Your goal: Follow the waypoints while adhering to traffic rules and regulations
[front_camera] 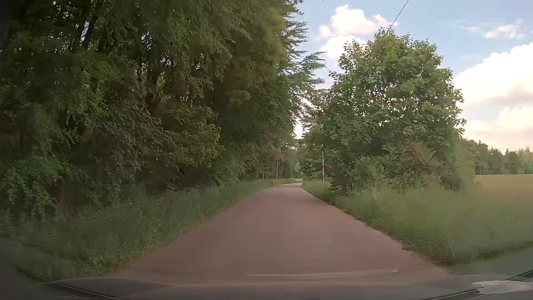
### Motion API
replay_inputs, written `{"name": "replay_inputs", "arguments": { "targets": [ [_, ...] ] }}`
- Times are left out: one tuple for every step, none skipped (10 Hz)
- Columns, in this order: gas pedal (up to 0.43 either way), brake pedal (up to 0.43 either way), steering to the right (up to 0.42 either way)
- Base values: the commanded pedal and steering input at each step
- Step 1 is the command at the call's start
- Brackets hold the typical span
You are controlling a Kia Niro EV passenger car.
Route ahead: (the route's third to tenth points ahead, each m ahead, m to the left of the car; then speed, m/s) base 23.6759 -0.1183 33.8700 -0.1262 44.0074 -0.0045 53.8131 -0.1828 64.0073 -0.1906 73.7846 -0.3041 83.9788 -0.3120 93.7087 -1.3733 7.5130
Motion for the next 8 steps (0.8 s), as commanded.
{"name": "replay_inputs", "arguments": {
  "targets": [
    [0.130, 0.018, -0.002],
    [0.000, 0.018, -0.002],
    [0.000, 0.018, -0.002],
    [0.000, 0.018, -0.002],
    [0.008, 0.024, -0.002],
    [0.039, 0.018, -0.002],
    [0.079, 0.018, -0.002],
    [0.098, 0.018, -0.002]
  ]
}}
